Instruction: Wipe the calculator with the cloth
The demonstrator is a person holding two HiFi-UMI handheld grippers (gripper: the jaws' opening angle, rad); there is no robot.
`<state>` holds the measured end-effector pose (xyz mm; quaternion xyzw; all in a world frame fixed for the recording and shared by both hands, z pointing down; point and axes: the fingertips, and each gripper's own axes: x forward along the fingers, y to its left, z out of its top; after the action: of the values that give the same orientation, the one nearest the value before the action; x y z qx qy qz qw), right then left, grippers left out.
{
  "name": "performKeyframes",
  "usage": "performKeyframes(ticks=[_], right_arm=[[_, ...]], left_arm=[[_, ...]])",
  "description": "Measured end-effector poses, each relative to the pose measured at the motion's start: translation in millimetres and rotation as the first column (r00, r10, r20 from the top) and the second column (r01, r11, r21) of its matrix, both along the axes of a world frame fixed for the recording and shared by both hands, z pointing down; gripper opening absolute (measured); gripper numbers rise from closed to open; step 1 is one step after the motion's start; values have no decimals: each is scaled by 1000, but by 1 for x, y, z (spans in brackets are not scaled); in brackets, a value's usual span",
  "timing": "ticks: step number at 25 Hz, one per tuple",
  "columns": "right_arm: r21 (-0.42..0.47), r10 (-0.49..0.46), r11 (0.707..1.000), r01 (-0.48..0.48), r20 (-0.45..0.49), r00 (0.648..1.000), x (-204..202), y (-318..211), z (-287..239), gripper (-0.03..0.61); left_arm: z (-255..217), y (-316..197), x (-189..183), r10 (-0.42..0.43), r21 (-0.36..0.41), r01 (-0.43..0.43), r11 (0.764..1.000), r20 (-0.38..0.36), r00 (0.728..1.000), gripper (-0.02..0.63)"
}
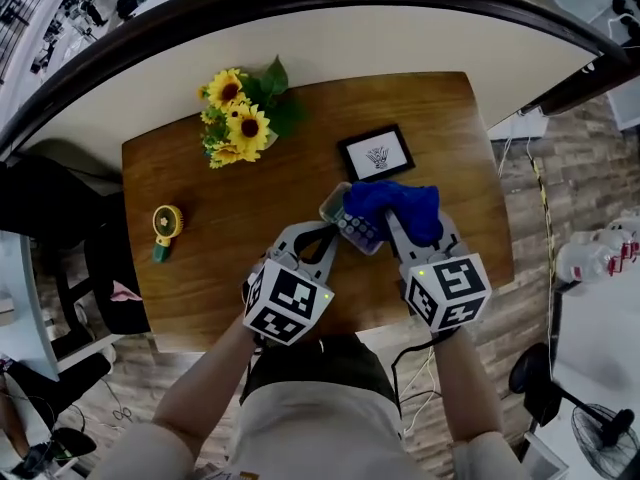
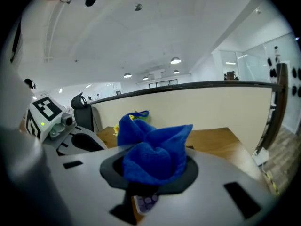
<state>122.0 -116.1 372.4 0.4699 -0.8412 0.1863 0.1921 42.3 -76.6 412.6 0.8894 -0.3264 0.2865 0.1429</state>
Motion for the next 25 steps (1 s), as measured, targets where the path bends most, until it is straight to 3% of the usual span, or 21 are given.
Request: performKeyframes(ticks=[6,14,25], right_arm=[[-57,-32,998,31,-16,999,-18,-19,58,100],[-99,-48,994,43,-52,997,-29,-37,109,100],[-118,-102,989,91,-85,991,-50,-42,142,101]], left_arm=[[64,-8,2,5,-87,-4,996,11,1000,3],[117,-18,17,14,-170,-19,985,-29,999,3],[133,-16,18,0,-217,-19,976,-87,996,3]])
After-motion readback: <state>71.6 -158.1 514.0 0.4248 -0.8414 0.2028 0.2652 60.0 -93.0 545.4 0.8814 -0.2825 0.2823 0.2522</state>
